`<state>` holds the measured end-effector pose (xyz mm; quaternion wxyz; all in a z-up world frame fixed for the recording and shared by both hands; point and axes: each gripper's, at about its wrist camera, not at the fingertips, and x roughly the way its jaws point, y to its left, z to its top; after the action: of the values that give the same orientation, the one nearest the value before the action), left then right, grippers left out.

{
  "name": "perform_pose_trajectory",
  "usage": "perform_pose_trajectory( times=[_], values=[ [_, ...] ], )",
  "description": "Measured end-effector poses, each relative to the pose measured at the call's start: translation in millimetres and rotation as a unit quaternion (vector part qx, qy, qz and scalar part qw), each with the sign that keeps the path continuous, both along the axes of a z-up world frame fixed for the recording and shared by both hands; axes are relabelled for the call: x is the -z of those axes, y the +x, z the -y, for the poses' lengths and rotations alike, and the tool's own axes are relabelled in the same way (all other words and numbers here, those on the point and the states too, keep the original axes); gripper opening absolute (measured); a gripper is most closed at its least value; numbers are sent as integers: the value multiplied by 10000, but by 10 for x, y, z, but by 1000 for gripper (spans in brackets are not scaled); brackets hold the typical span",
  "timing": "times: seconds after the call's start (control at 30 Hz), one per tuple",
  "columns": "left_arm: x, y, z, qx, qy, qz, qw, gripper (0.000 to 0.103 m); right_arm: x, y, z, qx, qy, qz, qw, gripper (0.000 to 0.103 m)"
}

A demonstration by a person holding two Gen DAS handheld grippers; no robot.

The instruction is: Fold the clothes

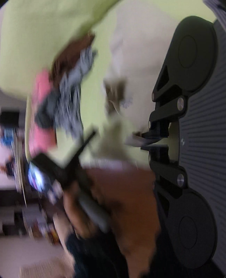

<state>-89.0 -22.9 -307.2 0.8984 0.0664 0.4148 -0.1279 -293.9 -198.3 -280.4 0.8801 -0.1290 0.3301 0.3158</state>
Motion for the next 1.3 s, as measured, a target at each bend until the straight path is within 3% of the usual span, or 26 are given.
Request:
perform_pose_trajectory(
  times=[0.13, 0.27, 0.33, 0.43, 0.67, 0.7, 0.77, 0.8, 0.9, 0.97, 1.17, 1.3],
  values=[
    [-34, -93, 100, 66, -72, -58, 9999, 87, -108, 230, 369, 613, -816, 475, 9936, 53],
    [62, -77, 231, -37, -175, -254, 9995, 87, -74, 1031, 1127, 2093, -1590, 598, 9630, 61],
    [131, -76, 268, -141, -146, -326, 9993, 87, -44, 1418, 1471, 2430, -1575, 657, 9549, 67],
    [226, -39, 282, -280, -146, -484, 9983, 87, 116, 2130, 1949, 2766, -1173, 522, 9524, 74],
    [317, 32, 292, -496, -22, -433, 9978, 87, 577, 3139, 2336, 2783, -1144, 47, 9537, 79],
    [327, 40, 309, -513, 23, -407, 9979, 88, 644, 3220, 2366, 2830, -1043, 23, 9534, 76],
    [349, 43, 357, -509, 134, -357, 9980, 89, 731, 3302, 2432, 2803, -418, -105, 9589, 39],
    [355, 45, 382, -500, 182, -332, 9980, 90, 750, 3314, 2450, 2774, -162, -167, 9605, 3],
    [348, 76, 425, -498, 158, -267, 9983, 91, 724, 3197, 2412, 2717, -312, -169, 9617, 3],
    [327, 145, 477, -440, 145, -222, 9987, 91, 683, 3033, 2450, 2928, -483, -114, 9549, 3],
    [214, 475, 813, -68, 55, 31, 10000, 91, 409, 1762, 3085, 4585, -622, -15, 8865, 2],
    [-110, 517, 1298, 415, -268, 96, 9987, 90, 283, 636, 3598, 6049, -960, -27, 7905, 2]
  ],
)
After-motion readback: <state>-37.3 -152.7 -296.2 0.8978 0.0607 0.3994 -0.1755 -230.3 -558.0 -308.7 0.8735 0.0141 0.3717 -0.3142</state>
